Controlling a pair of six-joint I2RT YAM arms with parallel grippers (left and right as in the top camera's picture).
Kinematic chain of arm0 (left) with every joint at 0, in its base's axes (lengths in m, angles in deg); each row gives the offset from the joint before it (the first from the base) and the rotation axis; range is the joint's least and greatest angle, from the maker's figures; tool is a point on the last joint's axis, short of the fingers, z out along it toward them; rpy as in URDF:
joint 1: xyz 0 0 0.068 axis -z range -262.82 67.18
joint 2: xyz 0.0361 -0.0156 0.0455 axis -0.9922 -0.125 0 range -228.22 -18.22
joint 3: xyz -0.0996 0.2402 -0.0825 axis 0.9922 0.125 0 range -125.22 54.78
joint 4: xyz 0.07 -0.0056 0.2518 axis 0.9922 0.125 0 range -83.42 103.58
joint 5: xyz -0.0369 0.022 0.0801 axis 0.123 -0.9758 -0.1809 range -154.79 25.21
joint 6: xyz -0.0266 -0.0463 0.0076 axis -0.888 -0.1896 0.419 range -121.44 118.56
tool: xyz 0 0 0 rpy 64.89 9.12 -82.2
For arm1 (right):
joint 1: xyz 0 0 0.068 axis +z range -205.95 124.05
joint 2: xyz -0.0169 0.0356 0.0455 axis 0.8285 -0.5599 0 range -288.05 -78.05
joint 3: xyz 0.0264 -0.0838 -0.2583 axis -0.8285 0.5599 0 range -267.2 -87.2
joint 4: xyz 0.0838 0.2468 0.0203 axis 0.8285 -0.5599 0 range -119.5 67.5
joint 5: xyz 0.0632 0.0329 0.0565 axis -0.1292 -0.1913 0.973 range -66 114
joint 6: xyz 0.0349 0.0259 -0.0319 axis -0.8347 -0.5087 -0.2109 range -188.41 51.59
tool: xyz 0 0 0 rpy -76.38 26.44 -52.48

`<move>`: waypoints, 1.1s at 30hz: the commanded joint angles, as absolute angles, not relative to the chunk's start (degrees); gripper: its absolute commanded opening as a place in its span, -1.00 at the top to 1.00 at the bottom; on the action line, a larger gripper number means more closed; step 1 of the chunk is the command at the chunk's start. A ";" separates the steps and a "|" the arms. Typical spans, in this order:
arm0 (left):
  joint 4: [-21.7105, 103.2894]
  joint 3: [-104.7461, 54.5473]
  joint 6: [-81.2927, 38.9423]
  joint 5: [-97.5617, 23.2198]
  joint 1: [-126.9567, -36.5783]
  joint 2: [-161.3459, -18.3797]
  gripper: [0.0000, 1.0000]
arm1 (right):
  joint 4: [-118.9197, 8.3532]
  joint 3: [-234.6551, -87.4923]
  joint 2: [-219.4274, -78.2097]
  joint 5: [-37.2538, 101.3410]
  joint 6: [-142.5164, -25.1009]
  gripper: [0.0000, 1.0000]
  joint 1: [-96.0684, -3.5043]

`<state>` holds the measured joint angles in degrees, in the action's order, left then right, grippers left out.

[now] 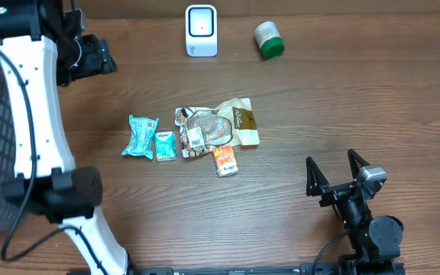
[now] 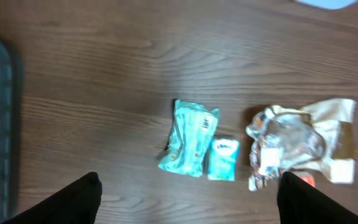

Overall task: Scan the item barcode
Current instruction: 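Withdraw the left gripper back to the basket edge, then reach the right gripper to the green-lidded tub and grasp it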

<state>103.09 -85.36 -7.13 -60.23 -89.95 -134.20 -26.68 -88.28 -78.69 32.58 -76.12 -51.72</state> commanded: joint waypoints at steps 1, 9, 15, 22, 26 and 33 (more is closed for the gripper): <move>103.35 -80.97 -4.75 -59.62 -89.54 -125.70 -0.58 | -26.46 -87.67 -78.30 32.47 -76.07 -1.00 -51.35; 93.83 -57.49 -5.54 -61.91 -92.90 -115.58 -0.58 | -26.62 -87.67 -78.32 30.70 -77.80 -1.00 -51.37; 80.75 -40.09 -5.76 -60.25 -99.20 -107.88 -0.65 | -26.49 -88.13 -81.40 37.34 -83.85 -1.00 -51.41; 77.63 -35.20 -5.69 -61.02 -99.35 -108.08 -0.99 | -28.48 -100.37 -97.33 42.15 -83.09 -1.00 -51.41; 77.65 -35.04 -5.69 -61.19 -99.35 -108.58 -0.99 | -36.30 -113.98 -110.71 42.17 -82.96 -1.00 -51.41; 76.60 -35.04 -5.71 -60.32 -99.31 -108.76 -1.00 | -53.28 -144.56 -138.51 46.92 -77.62 -1.00 -51.41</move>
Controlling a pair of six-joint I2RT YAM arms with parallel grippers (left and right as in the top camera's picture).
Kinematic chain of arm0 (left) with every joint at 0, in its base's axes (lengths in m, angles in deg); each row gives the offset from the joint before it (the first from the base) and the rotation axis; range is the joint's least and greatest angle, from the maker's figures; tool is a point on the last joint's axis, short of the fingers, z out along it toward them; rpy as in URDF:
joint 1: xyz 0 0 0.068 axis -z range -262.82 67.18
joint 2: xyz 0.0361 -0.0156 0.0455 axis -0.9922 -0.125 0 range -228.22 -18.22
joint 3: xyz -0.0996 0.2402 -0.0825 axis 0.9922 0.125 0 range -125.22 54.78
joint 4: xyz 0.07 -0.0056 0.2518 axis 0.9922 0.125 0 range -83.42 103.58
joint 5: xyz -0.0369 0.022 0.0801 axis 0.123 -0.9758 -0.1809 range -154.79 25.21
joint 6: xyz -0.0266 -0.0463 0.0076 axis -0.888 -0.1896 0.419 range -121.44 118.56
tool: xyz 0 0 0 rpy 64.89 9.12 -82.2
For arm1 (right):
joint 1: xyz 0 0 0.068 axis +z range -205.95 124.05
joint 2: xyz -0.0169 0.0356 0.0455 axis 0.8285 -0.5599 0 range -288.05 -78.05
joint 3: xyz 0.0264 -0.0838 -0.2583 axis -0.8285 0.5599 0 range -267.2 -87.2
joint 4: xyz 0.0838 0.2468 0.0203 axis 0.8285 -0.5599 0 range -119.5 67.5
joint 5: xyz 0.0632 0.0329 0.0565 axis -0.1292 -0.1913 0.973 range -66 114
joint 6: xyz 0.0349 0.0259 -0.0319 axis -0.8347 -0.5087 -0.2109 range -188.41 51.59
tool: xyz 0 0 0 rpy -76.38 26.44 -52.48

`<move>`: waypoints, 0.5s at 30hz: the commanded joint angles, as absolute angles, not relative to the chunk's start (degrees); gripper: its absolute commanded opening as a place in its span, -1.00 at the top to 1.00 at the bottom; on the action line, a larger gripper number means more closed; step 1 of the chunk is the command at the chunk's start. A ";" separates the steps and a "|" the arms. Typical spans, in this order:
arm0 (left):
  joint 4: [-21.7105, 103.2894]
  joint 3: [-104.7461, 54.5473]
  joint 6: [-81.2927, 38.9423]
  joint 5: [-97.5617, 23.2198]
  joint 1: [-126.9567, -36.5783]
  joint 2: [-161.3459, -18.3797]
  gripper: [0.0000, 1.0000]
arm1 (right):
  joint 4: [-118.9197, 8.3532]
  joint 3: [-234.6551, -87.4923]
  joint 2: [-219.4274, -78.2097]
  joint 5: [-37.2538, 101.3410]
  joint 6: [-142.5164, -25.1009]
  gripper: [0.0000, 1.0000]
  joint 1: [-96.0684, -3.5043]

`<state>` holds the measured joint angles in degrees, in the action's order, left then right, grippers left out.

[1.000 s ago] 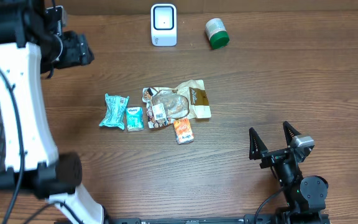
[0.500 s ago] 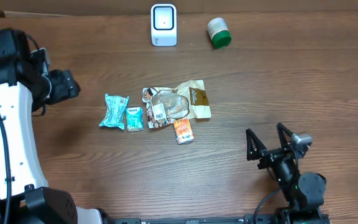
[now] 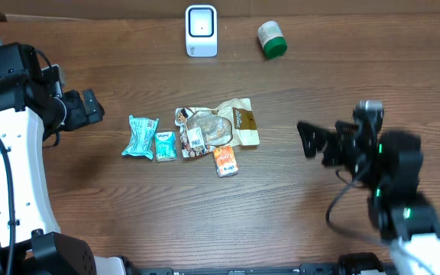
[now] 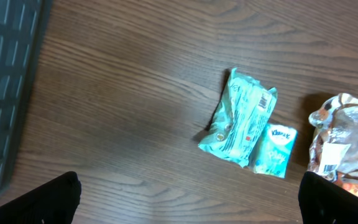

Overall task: Scan the item barcode
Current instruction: 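Reach the right gripper to the green-lidded tub and grasp it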

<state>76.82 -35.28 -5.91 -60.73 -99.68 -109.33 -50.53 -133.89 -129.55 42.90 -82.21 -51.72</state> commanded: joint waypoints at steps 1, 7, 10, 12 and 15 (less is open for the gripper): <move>76.58 -35.04 -5.71 -60.32 -99.31 -108.76 -0.99 | -54.86 -148.56 -142.16 47.92 -76.05 -1.00 -51.41; 76.60 -35.04 -5.71 -60.32 -99.31 -108.76 -1.00 | -65.79 -179.68 -168.81 48.58 -74.32 -1.00 -51.07; 76.60 -35.04 -5.71 -60.32 -99.31 -108.76 -1.00 | -63.73 -186.79 -176.50 48.71 -74.32 -1.00 -51.04; 76.58 -35.04 -5.71 -60.30 -99.31 -108.76 -1.00 | -59.77 -187.38 -179.69 49.87 -74.96 -1.00 -51.04; 76.58 -35.04 -5.71 -60.32 -99.31 -108.76 -0.99 | -55.62 -187.27 -183.47 50.26 -76.79 -1.00 -51.00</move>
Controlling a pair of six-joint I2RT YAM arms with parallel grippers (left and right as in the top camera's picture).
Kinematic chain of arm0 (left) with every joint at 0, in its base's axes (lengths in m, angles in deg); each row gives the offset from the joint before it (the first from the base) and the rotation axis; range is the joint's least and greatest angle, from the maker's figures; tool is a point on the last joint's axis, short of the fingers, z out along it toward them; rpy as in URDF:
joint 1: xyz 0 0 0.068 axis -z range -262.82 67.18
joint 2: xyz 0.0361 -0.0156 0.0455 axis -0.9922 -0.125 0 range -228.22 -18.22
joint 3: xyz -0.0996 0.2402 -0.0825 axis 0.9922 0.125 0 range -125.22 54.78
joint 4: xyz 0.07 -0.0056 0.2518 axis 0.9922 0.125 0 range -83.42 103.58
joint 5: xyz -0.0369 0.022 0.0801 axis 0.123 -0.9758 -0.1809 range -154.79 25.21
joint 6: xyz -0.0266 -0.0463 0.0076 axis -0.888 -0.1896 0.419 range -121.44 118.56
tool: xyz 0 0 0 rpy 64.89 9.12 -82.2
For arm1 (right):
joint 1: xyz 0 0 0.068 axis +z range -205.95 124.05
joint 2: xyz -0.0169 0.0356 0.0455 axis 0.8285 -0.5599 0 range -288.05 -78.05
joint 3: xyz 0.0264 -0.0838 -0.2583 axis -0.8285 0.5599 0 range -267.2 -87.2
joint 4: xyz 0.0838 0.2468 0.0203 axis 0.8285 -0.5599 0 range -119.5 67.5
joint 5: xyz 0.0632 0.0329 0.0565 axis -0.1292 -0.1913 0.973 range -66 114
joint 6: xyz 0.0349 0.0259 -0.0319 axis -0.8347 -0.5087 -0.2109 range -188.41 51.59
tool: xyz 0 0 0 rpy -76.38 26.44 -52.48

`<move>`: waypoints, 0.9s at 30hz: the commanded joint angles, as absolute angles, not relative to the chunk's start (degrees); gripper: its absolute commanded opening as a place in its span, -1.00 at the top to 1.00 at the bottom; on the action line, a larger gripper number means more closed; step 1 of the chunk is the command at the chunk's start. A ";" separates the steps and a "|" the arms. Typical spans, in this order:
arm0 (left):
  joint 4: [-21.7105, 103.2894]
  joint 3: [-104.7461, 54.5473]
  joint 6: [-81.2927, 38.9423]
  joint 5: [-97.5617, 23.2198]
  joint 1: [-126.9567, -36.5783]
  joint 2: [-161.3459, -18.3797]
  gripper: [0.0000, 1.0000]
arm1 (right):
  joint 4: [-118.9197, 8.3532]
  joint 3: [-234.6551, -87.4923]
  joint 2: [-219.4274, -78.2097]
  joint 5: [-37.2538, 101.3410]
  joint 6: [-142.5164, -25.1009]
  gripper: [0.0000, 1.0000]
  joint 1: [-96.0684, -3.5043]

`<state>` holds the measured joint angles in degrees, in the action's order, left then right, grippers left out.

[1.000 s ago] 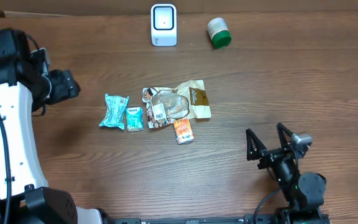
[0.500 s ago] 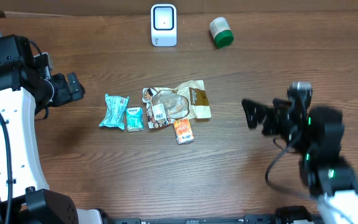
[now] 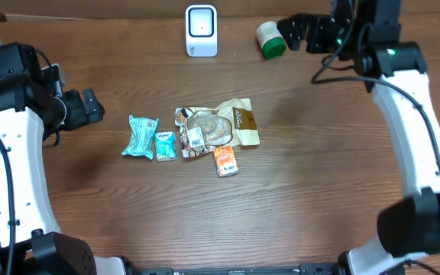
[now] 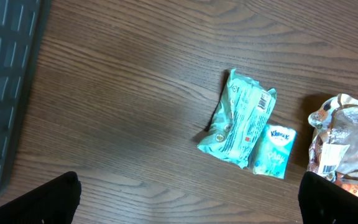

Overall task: Scan the item barcode
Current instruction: 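Reach the right gripper to the green-lidded tub and grasp it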

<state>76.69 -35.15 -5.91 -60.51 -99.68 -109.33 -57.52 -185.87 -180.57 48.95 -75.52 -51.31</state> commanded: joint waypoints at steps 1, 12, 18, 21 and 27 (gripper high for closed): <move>76.60 -35.04 -5.71 -60.32 -99.31 -108.76 -1.00 | -54.05 -187.27 -184.72 50.26 -76.97 -1.00 -50.87; 76.58 -35.04 -5.71 -60.32 -99.31 -108.76 -0.99 | -34.68 -187.36 -200.17 40.56 -81.78 -0.90 -47.57; 76.58 -35.04 -5.71 -60.32 -99.31 -108.76 -0.99 | -28.24 -187.36 -205.96 32.69 -85.14 -0.90 -45.78; 76.58 -35.04 -5.71 -60.32 -99.31 -108.76 -1.00 | -25.18 -187.36 -209.57 31.27 -86.93 -0.90 -45.78; 76.58 -35.04 -5.71 -60.32 -99.31 -108.76 -1.00 | -22.79 -187.36 -213.05 28.73 -87.37 -0.91 -45.71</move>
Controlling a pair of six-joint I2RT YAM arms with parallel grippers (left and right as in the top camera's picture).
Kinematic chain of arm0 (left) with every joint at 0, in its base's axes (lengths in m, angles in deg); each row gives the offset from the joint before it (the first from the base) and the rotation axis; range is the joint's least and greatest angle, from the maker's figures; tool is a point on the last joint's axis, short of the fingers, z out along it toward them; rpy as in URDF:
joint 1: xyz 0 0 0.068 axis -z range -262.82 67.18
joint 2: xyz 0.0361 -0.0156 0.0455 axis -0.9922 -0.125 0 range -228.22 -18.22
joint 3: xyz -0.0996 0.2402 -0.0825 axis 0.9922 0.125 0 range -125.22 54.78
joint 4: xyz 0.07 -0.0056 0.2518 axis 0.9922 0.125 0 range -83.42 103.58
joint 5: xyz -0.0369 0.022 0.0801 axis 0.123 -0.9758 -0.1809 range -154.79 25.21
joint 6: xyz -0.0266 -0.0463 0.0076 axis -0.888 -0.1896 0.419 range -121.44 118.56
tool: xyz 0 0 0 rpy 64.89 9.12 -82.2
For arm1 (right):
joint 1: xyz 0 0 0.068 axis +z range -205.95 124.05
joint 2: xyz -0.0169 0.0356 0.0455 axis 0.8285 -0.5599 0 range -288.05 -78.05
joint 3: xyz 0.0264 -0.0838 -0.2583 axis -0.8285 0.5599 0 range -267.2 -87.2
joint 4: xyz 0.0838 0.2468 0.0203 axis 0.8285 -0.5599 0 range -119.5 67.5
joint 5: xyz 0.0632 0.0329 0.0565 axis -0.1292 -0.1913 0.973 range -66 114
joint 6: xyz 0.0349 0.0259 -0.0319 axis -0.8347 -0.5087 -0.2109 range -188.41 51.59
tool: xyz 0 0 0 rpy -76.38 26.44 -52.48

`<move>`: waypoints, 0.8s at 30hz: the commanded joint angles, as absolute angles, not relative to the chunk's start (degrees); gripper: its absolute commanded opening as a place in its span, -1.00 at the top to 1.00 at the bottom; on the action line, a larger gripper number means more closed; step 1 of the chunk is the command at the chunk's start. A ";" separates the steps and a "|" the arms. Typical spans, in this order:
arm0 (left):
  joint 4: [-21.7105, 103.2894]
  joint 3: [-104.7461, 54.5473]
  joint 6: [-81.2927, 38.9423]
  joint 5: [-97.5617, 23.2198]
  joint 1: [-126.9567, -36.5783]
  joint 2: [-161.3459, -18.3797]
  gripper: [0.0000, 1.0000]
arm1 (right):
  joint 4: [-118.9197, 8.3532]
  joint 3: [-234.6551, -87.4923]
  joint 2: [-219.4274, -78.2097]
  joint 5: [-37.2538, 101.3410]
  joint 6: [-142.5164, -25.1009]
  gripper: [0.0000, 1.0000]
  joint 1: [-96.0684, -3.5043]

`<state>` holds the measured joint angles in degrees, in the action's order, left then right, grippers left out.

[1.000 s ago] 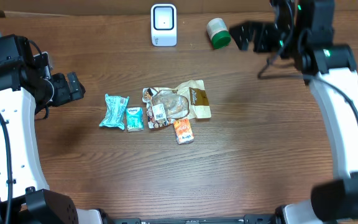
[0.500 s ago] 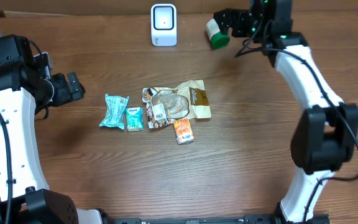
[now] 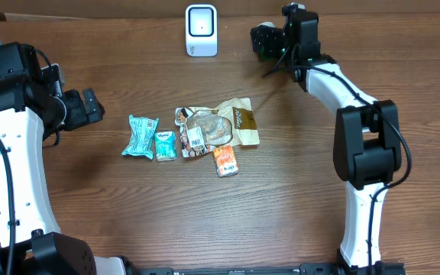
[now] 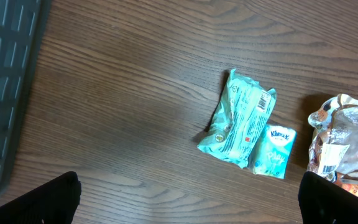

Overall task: Scan the item barcode
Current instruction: 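Reach the right gripper to the green-lidded tub and grasp it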

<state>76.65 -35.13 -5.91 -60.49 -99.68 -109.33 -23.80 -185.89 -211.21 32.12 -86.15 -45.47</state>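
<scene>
A teal packet (image 3: 140,136) (image 4: 238,118), a small Kleenex pack (image 3: 165,145) (image 4: 273,151), a crumpled brown-and-clear snack bag (image 3: 218,126) (image 4: 347,140) and an orange packet (image 3: 225,160) lie together mid-table. The white scanner (image 3: 201,30) stands at the back. My left gripper (image 3: 90,107) (image 4: 188,199) hangs open to the left of the packets, holding nothing. My right gripper (image 3: 263,37) is at the back, right of the scanner, over the spot of the green-capped bottle, which it mostly covers. How its jaws stand does not show.
A dark mesh basket (image 4: 5,93) sits at the table's left edge. The right arm (image 3: 334,76) stretches across the back right of the table. The table's far edge runs just behind the scanner.
My right gripper has moved left from just beside the green-capped bottle to over it, hiding most of it. The left arm and the packets have not moved.
First my left gripper was at the far left back and my right gripper stood open near the front right. Then the left one hung left of the packets and the right arm was mid-right. Then the right gripper was beside the bottle, and now covers it.
</scene>
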 commanded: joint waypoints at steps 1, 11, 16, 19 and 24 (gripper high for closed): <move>76.58 -35.04 -5.71 -60.32 -99.31 -108.76 -1.00 | -22.42 -187.36 -213.50 28.03 -87.33 -0.94 -45.71; 76.58 -35.04 -5.71 -60.32 -99.31 -108.76 -1.00 | -21.22 -187.33 -217.09 28.08 -86.21 -0.94 -45.71; 76.58 -35.04 -5.71 -60.32 -99.31 -108.76 -1.00 | -19.95 -187.33 -219.23 28.10 -86.50 -0.81 -45.73; 76.58 -35.04 -5.71 -60.32 -99.31 -108.76 -1.00 | -19.65 -187.33 -219.23 28.10 -86.48 -0.61 -45.73; 76.58 -35.04 -5.71 -60.32 -99.31 -108.76 -1.00 | -18.57 -187.33 -219.21 28.12 -86.50 -0.11 -45.73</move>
<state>76.67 -35.13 -5.91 -60.49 -99.68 -109.33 -19.51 -186.11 -218.38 28.43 -86.41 -45.47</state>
